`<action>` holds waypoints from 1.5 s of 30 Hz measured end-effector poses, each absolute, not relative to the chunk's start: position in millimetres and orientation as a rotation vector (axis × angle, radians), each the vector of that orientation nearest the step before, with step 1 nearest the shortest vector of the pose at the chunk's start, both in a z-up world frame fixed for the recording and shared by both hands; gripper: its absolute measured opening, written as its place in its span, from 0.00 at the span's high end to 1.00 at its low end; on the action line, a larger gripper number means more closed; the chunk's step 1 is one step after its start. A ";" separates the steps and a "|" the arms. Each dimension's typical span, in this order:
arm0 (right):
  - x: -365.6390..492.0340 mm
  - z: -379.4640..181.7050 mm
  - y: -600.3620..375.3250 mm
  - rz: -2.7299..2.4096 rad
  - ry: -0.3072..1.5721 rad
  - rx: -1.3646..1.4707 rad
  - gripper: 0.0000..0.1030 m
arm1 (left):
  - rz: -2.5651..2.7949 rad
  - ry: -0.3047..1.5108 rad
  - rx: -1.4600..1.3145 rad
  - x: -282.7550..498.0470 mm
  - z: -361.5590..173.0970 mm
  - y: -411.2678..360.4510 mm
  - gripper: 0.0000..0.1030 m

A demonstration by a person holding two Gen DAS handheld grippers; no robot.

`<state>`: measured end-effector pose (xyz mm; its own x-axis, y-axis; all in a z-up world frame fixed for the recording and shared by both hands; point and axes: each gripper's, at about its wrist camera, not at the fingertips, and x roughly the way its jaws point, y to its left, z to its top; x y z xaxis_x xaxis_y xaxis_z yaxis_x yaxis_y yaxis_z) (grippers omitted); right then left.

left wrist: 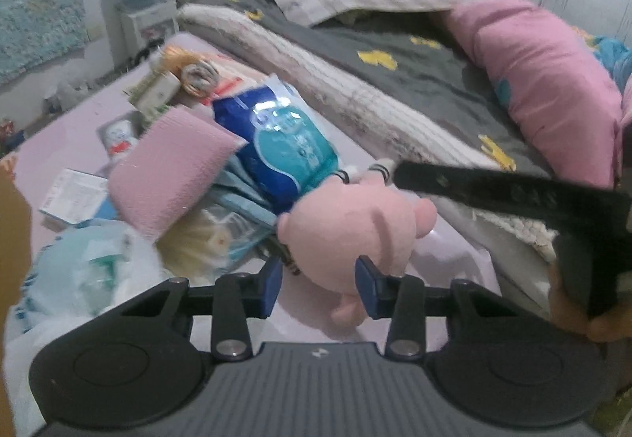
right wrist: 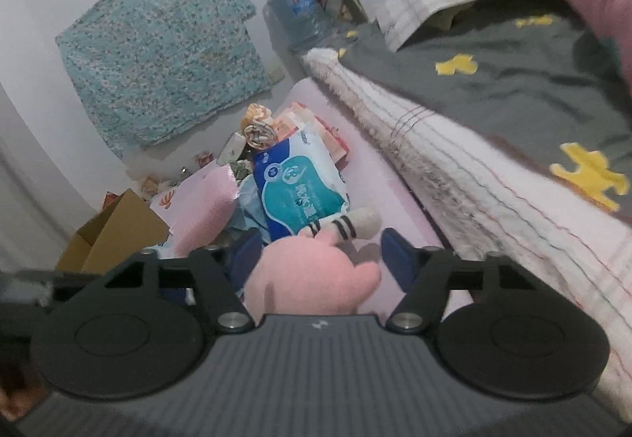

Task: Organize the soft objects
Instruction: 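Lower the open left tool around the pink plush toy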

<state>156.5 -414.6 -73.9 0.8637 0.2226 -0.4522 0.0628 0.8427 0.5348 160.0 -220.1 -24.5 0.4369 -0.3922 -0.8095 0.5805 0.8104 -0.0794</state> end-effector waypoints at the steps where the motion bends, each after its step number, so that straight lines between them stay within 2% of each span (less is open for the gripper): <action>1: 163.2 -76.4 -416.1 0.095 0.538 0.580 0.47 | -0.613 0.952 0.225 162.5 -28.2 -223.9 0.59; 3: 176.0 -83.7 -419.9 0.102 0.567 0.611 0.49 | -0.613 0.970 0.227 167.6 -34.4 -230.8 0.58; 5: 185.1 -93.2 -422.7 0.110 0.609 0.641 0.52 | -0.616 0.969 0.233 168.6 -37.5 -235.7 0.51; 7: 186.3 -102.9 -426.4 0.141 0.629 0.704 0.53 | -0.621 0.969 0.237 169.6 -39.8 -239.8 0.35; 12: 174.7 -117.4 -431.6 0.198 0.645 0.821 0.53 | -0.658 0.986 0.233 168.6 -43.9 -248.0 0.28; 17: 159.5 -133.8 -433.2 0.284 0.670 0.980 0.53 | -0.677 1.005 0.235 159.8 -47.8 -254.5 0.25; 25: 116.2 -135.3 -432.3 0.300 0.678 1.059 0.51 | -0.766 1.020 0.255 135.7 -43.9 -254.6 0.23; 35: 102.6 -81.1 -452.0 0.185 0.523 0.898 0.51 | -0.749 0.974 0.268 122.2 -33.0 -244.0 0.23; 39: 122.3 -80.8 -459.3 0.158 0.524 0.854 0.51 | -0.763 0.981 0.246 114.9 -32.4 -238.8 0.23; 45: 136.9 -109.5 -446.6 0.129 0.632 0.843 0.51 | -0.798 1.038 0.232 104.4 -40.2 -238.8 0.23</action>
